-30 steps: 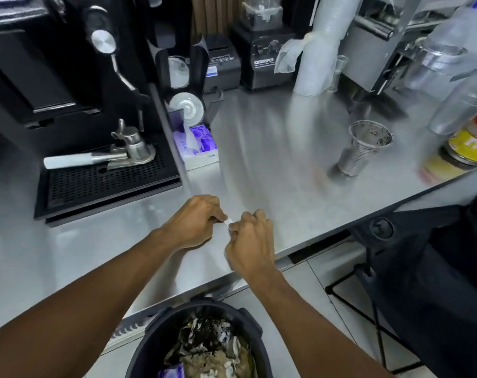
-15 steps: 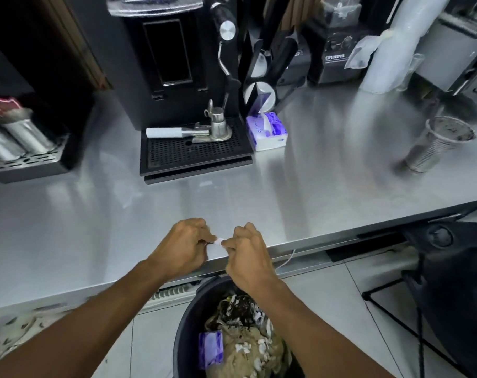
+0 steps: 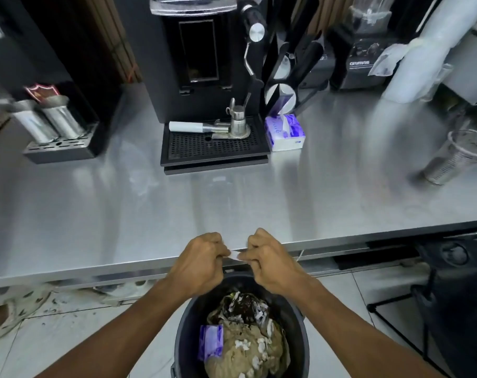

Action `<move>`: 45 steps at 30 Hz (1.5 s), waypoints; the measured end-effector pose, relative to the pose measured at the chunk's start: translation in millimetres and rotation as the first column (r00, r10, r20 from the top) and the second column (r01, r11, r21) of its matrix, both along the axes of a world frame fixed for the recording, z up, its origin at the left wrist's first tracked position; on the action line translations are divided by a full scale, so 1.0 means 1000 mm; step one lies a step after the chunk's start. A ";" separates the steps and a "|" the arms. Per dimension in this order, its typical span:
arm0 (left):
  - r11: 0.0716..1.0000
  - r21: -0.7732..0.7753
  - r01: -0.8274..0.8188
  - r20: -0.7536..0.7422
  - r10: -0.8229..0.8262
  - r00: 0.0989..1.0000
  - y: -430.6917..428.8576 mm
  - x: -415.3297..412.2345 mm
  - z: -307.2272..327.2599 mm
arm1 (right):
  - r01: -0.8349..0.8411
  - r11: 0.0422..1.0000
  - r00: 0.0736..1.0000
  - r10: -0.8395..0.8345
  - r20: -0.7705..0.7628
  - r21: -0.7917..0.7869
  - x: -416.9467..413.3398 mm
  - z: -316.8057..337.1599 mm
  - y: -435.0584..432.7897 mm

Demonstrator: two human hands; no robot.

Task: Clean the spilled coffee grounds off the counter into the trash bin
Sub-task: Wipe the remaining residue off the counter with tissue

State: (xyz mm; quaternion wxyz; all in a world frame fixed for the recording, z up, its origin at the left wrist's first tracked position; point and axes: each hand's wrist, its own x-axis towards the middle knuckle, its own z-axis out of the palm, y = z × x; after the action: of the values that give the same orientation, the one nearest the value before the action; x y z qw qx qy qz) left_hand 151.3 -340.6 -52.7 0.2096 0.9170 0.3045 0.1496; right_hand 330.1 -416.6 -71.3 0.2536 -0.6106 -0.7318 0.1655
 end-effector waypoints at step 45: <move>0.828 0.433 0.356 -0.218 -0.287 0.933 0.142 0.209 -0.011 | 0.836 0.548 0.548 -0.835 0.049 -0.013 0.110 0.007 0.093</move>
State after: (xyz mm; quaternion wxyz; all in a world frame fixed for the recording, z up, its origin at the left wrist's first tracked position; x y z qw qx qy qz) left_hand 359.9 -198.6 -63.5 -0.0169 0.9866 0.1148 0.1144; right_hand 440.2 -323.3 -64.7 0.2773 -0.8922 -0.3555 0.0264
